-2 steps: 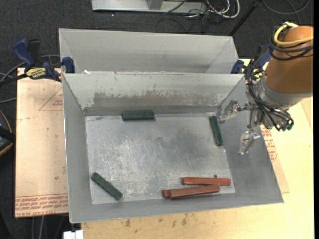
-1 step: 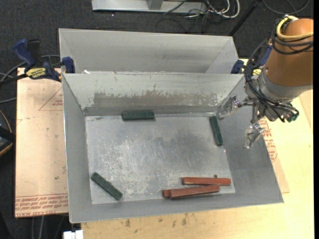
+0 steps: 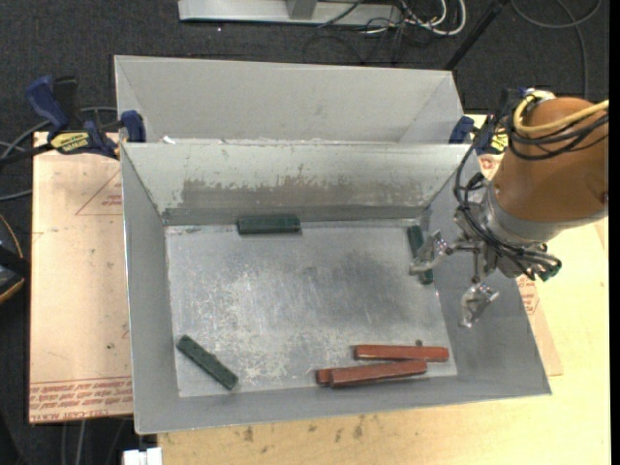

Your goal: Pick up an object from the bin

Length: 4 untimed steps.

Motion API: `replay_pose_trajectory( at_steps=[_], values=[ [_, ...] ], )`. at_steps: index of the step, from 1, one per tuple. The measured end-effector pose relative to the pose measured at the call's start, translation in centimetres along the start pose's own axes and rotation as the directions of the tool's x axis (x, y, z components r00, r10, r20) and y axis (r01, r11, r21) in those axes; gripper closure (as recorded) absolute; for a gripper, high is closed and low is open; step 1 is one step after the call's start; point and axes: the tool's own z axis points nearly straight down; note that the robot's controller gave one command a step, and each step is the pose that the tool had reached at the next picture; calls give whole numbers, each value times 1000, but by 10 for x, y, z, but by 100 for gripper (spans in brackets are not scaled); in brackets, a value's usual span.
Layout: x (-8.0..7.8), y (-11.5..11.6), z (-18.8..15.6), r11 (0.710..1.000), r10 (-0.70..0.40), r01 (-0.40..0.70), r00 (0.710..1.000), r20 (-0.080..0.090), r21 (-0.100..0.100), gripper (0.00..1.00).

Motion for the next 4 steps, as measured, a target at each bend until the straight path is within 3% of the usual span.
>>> replay_pose_trajectory(
  at_steps=[1,2,3,4],
  values=[
    [-1,13,61,998,64,-64,998,-1,-1,0],
    [38,18,103,1000,-5,5,1000,9,6,100],
    [38,18,103,1000,-6,6,1000,9,6,100],
    [56,4,-36,998,62,-62,998,-2,-1,100]
  ],
)
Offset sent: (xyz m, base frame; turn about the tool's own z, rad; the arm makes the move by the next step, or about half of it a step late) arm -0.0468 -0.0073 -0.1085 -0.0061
